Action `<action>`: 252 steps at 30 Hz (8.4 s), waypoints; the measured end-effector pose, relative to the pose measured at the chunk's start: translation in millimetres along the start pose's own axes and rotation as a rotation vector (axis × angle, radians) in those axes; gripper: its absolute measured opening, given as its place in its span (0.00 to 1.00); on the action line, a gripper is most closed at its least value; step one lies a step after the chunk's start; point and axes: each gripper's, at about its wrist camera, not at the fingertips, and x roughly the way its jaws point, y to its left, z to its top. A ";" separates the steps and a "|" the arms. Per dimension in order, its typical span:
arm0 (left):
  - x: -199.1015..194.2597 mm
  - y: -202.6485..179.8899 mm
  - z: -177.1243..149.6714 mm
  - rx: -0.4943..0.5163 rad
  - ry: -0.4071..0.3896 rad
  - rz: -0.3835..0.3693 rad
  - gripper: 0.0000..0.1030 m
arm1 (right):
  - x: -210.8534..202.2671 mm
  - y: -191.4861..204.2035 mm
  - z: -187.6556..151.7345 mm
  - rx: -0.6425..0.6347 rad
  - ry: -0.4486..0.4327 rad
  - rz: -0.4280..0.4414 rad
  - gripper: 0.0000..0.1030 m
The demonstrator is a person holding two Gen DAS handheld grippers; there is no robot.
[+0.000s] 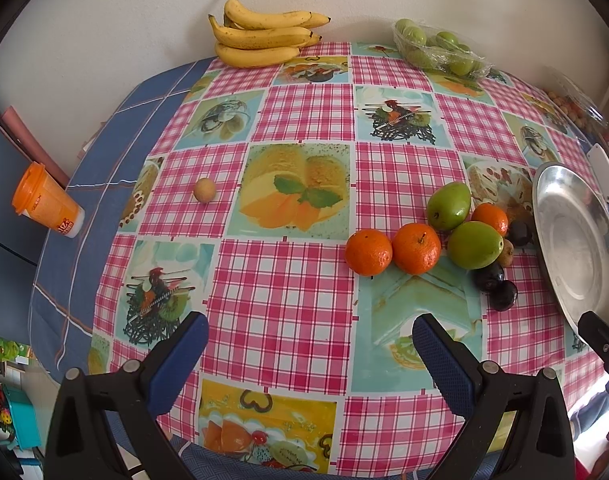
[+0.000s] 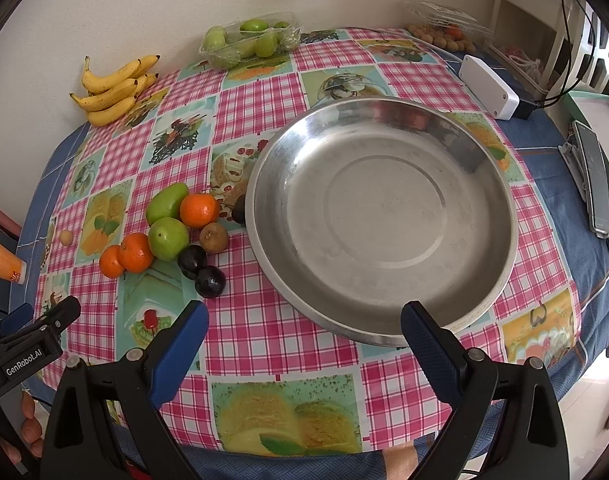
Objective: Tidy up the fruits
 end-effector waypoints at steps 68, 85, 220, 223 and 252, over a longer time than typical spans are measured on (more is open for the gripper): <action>28.3 12.2 46.4 -0.078 0.076 -0.133 1.00 | 45.1 74.3 18.7 -0.192 0.129 0.122 0.61; 55.5 3.0 63.8 -0.148 0.100 -0.190 0.99 | 75.1 81.6 19.8 -0.240 0.230 0.098 0.43; 15.3 -208.3 52.9 0.327 0.111 -0.460 0.36 | 51.8 -98.1 57.1 0.182 0.124 0.031 0.28; 10.5 -201.2 55.6 0.308 0.106 -0.466 0.42 | 46.5 -97.3 57.8 0.179 0.103 0.035 0.52; 34.6 -32.4 77.9 -0.050 -0.044 -0.122 1.00 | 33.1 -16.3 56.7 -0.125 -0.013 0.110 0.91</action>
